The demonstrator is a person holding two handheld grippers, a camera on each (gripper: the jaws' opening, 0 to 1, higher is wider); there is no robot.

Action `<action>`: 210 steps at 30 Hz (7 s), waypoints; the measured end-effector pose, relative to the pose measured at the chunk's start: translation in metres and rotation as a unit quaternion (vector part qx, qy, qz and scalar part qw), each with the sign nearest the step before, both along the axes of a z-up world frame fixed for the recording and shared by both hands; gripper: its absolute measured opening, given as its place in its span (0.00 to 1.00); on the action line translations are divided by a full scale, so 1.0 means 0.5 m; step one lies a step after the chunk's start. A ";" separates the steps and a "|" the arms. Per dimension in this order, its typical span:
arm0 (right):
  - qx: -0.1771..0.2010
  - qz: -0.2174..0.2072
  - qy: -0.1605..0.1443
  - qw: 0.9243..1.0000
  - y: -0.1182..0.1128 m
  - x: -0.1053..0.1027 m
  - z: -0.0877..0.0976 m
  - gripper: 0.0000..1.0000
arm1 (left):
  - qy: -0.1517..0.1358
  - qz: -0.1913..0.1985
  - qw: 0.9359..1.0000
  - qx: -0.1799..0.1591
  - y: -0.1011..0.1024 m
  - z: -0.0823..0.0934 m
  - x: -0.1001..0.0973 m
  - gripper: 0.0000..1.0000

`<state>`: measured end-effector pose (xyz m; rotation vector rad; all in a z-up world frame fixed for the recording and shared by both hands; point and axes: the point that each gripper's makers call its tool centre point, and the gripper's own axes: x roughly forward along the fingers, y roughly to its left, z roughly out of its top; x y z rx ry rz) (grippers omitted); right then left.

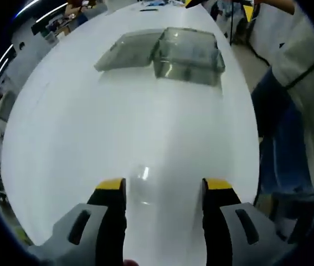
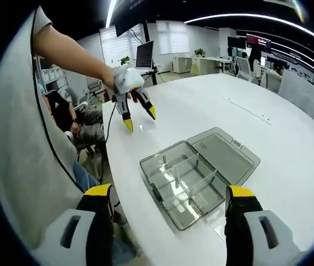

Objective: Insert the divider into the dual guide fixture by aligning both edges with the guide slots and pushing it downward to the bottom, including one-sided entry, uneven engagement, binding, and posture correction.

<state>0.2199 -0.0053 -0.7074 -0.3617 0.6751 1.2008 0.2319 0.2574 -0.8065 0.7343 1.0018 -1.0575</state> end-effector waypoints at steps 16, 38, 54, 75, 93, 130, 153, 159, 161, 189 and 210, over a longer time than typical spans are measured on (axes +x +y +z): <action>0.002 -0.009 0.001 1.000 -0.010 0.000 0.006 0.80 | 0.017 -0.033 0.999 0.024 0.001 -0.020 0.006 0.44; 0.006 -0.007 0.000 1.000 -0.013 0.009 0.008 0.80 | 0.021 -0.043 0.998 0.050 0.013 -0.022 0.012 0.39; 0.007 -0.003 0.000 1.000 -0.016 0.013 0.009 0.80 | 0.026 -0.027 0.998 0.059 0.014 -0.023 0.014 0.29; 0.009 0.005 -0.001 1.000 -0.014 0.020 0.014 0.80 | 0.026 0.009 0.997 0.066 0.008 -0.019 0.014 0.25; 0.030 0.006 0.009 0.999 0.006 0.027 0.015 0.77 | 0.000 0.012 1.000 0.021 -0.068 0.075 0.032 0.25; 0.106 0.005 0.064 0.992 0.044 0.038 0.063 0.46 | -0.109 -0.005 0.992 -0.068 -0.311 0.264 0.020 0.25; 0.167 -0.046 0.140 0.975 0.078 0.063 0.108 0.22 | -0.185 -0.034 0.980 -0.056 -0.388 0.294 0.032 0.25; 0.185 -0.063 0.160 0.968 0.084 0.068 0.120 0.15 | -0.198 -0.038 0.978 -0.059 -0.403 0.303 0.032 0.25; 0.189 -0.065 0.165 0.966 0.088 0.066 0.124 0.14 | -0.205 -0.038 0.976 -0.055 -0.405 0.305 0.034 0.25; 0.189 -0.100 0.234 0.948 0.097 0.053 0.108 0.04 | -0.261 -0.052 0.963 -0.034 -0.426 0.323 0.040 0.25; 0.193 -0.096 0.259 0.942 0.105 0.045 0.103 0.00 | -0.275 -0.064 0.959 -0.026 -0.432 0.325 0.044 0.26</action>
